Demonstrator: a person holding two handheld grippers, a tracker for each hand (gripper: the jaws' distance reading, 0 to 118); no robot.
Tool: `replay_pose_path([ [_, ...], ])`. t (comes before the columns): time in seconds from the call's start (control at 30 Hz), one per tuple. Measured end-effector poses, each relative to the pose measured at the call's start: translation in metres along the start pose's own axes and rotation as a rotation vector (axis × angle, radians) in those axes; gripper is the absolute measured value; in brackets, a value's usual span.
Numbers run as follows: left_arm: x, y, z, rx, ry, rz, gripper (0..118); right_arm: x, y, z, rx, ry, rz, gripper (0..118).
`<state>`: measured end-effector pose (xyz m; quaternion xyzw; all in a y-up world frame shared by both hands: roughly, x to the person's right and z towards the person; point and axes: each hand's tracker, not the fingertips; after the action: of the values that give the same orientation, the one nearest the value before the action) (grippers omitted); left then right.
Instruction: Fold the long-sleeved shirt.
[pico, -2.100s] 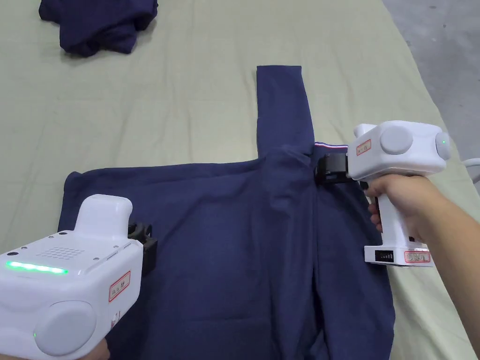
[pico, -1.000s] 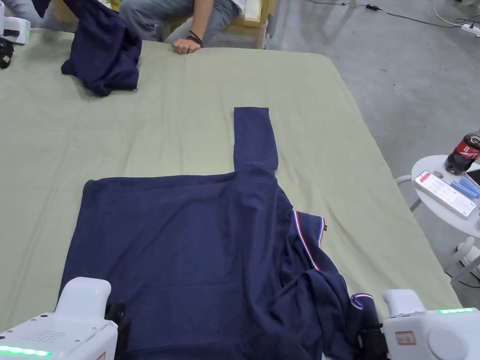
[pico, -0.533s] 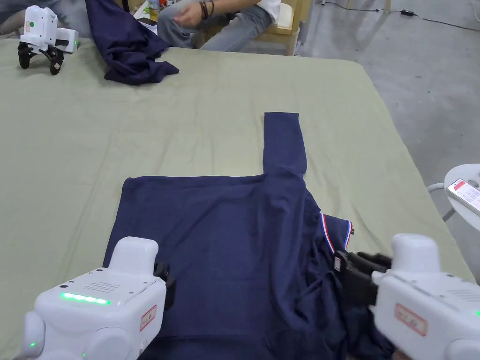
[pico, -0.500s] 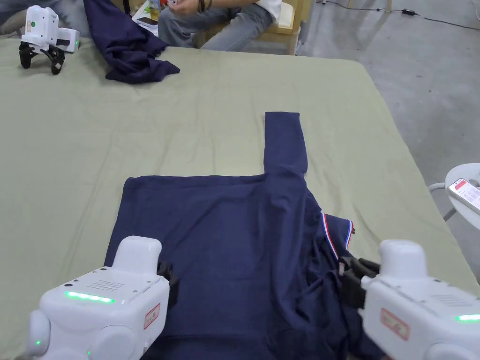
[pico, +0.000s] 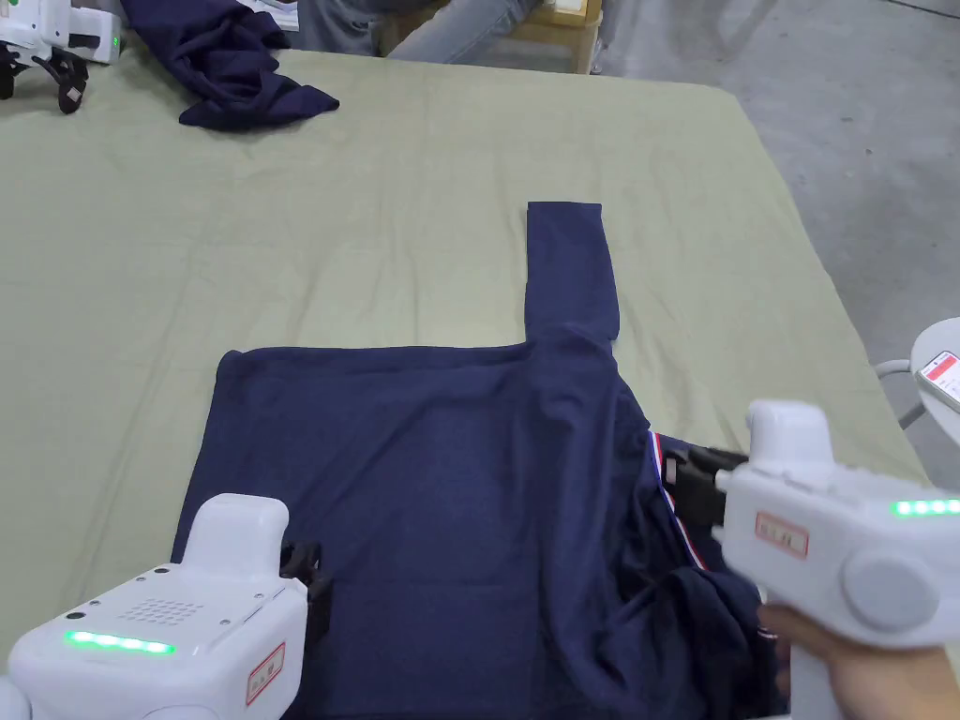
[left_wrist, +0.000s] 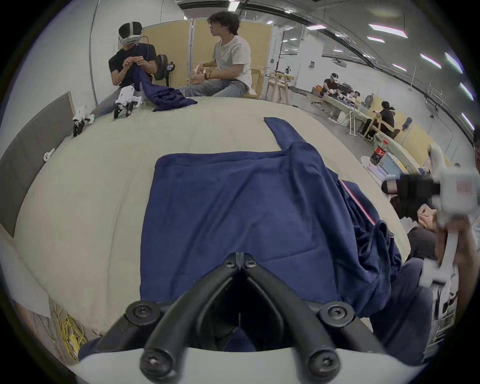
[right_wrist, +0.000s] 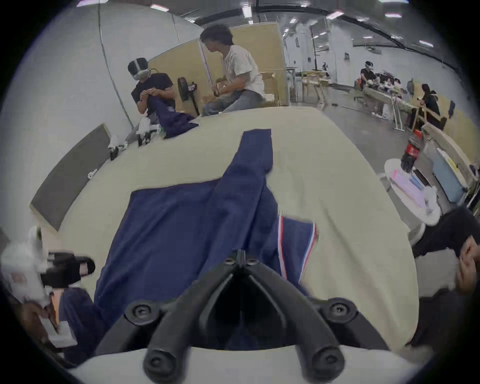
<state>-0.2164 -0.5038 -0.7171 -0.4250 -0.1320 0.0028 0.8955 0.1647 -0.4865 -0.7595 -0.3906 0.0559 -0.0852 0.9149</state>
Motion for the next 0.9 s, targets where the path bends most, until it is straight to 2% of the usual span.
replay_pose_path([
  [0.03,-0.002,0.002,-0.004,-0.004,0.001,0.003,0,0.013,0.017,-0.021,-0.051,0.006,0.025,68],
  [0.07,-0.004,0.005,-0.008,-0.007,0.002,0.006,0,0.024,0.028,-0.041,-0.075,0.008,0.053,89],
  [0.17,-0.007,0.012,-0.020,0.001,0.006,0.010,0,0.049,0.051,-0.097,-0.140,-0.023,0.132,86],
  [0.3,-0.009,0.024,-0.030,-0.002,0.017,0.024,0,0.074,0.055,-0.154,-0.252,-0.072,0.159,86],
  [0.37,-0.011,0.028,-0.033,-0.003,0.020,0.021,0,0.074,0.057,-0.169,-0.279,-0.073,0.157,86],
  [0.43,-0.012,0.031,-0.037,-0.008,0.020,0.020,0,0.075,0.056,-0.179,-0.311,-0.031,0.165,86],
  [0.53,-0.013,0.035,-0.043,-0.017,0.021,0.016,0,0.059,0.053,-0.189,-0.340,-0.022,0.200,86],
  [0.6,-0.014,0.036,-0.048,-0.023,0.025,0.012,0,0.050,0.054,-0.193,-0.345,-0.011,0.192,86],
  [0.63,-0.014,0.037,-0.051,-0.024,0.028,0.015,0,0.048,0.055,-0.195,-0.345,-0.015,0.189,84],
  [0.7,-0.018,0.039,-0.057,-0.031,0.035,0.025,0,0.047,0.054,-0.194,-0.336,-0.050,0.220,62],
  [0.73,-0.020,0.041,-0.061,-0.035,0.041,0.032,0,0.046,0.053,-0.193,-0.315,-0.072,0.243,45],
  [0.77,-0.023,0.043,-0.064,-0.036,0.049,0.033,0,0.047,0.054,-0.190,-0.296,-0.106,0.250,5],
  [0.8,-0.026,0.046,-0.067,-0.035,0.062,0.031,0,0.049,0.053,-0.186,-0.269,-0.186,0.275,5],
  [0.83,-0.030,0.050,-0.070,-0.034,0.077,0.027,0,0.052,0.054,-0.183,-0.289,-0.089,0.235,5],
  [0.9,-0.043,0.060,-0.077,-0.026,0.092,0.022,0,0.051,0.057,-0.176,-0.276,-0.105,0.245,5],
])
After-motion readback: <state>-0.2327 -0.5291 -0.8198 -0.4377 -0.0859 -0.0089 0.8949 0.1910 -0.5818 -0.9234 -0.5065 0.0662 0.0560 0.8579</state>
